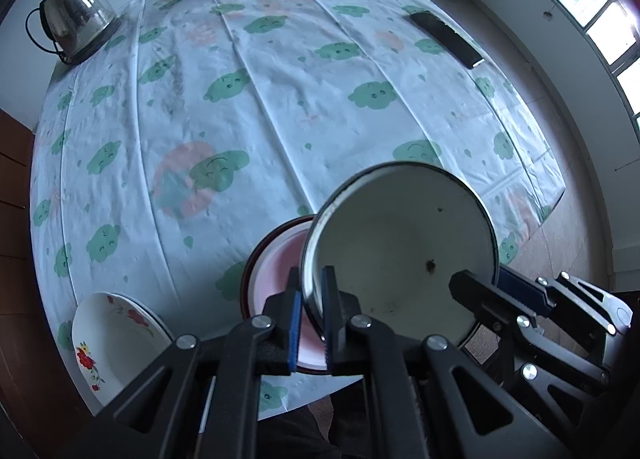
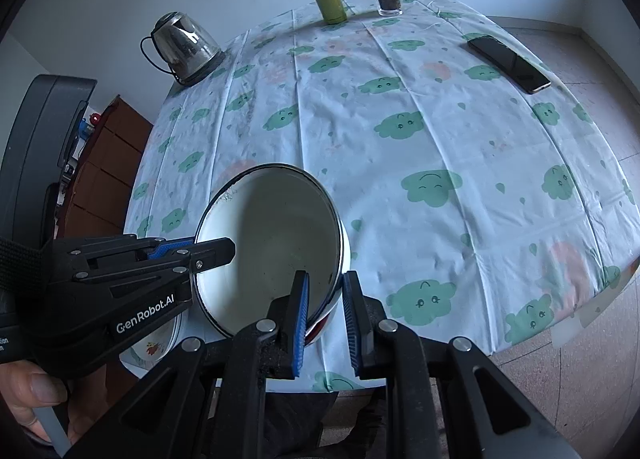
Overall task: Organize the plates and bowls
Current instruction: 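Lower the white enamel bowl into the pink-red bowl with the left tool, then open the left tool and release the white enamel bowl, then close the left tool on the rim of the nested bowl stack, then lift the bowl stack and carry it over the red-flower plate stack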
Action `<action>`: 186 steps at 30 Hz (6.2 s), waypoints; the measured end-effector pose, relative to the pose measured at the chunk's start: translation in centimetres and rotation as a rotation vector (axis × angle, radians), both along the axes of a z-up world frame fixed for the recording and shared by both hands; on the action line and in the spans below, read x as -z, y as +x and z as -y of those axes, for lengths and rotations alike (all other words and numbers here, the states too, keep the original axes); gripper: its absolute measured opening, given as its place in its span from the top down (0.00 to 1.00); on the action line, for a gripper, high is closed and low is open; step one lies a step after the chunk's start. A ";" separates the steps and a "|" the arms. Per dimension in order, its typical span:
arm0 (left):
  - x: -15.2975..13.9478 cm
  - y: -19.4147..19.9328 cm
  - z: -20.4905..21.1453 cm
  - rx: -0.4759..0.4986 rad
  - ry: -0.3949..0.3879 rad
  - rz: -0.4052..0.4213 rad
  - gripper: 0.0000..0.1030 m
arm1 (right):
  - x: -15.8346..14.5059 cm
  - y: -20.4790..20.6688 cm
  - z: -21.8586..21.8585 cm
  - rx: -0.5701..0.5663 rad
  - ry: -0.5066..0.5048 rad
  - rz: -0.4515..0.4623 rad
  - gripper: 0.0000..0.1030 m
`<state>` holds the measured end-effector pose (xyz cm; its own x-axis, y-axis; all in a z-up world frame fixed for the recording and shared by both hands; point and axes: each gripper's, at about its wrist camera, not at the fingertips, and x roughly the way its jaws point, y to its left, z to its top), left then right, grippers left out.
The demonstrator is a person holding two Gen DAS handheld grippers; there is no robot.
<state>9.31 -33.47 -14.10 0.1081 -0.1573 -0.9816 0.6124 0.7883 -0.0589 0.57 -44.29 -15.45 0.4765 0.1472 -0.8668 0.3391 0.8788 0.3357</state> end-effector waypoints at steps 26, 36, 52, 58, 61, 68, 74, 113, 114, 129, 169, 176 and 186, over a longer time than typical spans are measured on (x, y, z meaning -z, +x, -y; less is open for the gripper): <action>1.9 0.4 -3.2 -0.059 0.042 -0.036 0.95 | 1.6 1.3 -2.6 -0.087 0.040 -0.048 0.80; 3.1 0.4 -3.7 -0.063 0.067 -0.056 0.95 | 3.0 1.7 -3.5 -0.115 0.052 -0.093 0.79; 4.9 0.6 -3.3 -0.046 0.086 -0.079 0.95 | 4.6 2.0 -3.3 -0.111 0.055 -0.126 0.79; 4.9 0.8 -3.2 -0.044 0.082 -0.081 0.94 | 4.5 2.1 -3.3 -0.111 0.057 -0.125 0.79; 4.9 0.8 -3.2 -0.042 0.079 -0.079 0.94 | 4.6 2.2 -3.2 -0.105 0.064 -0.118 0.79; 5.0 0.9 -3.4 -0.054 0.070 -0.100 0.92 | 4.5 2.3 -3.0 -0.102 0.055 -0.107 0.79; 5.0 0.7 -3.6 -0.057 0.061 -0.106 0.90 | 4.2 1.9 -2.8 -0.086 0.056 -0.106 0.79; 5.1 0.1 -5.6 -0.085 0.090 -0.007 0.43 | 4.6 0.6 -2.2 -0.010 0.034 -0.070 0.63; 5.3 0.1 -5.6 -0.086 0.086 -0.013 0.42 | 4.7 0.6 -2.3 -0.012 0.034 -0.071 0.63; 6.3 0.5 -5.3 -0.091 0.064 -0.071 0.42 | 7.0 1.1 -1.5 0.006 0.068 -0.091 0.63; 8.0 0.9 -5.9 -0.106 0.002 -0.202 0.70 | 8.7 2.0 -1.2 0.015 0.152 -0.114 0.74; 7.7 0.9 -5.8 -0.094 0.009 -0.184 0.71 | 7.7 2.0 -1.4 -0.008 0.102 -0.109 0.76; 6.9 0.4 -5.2 -0.087 0.011 -0.171 0.72 | 7.0 2.4 -1.4 -0.008 0.080 -0.118 0.77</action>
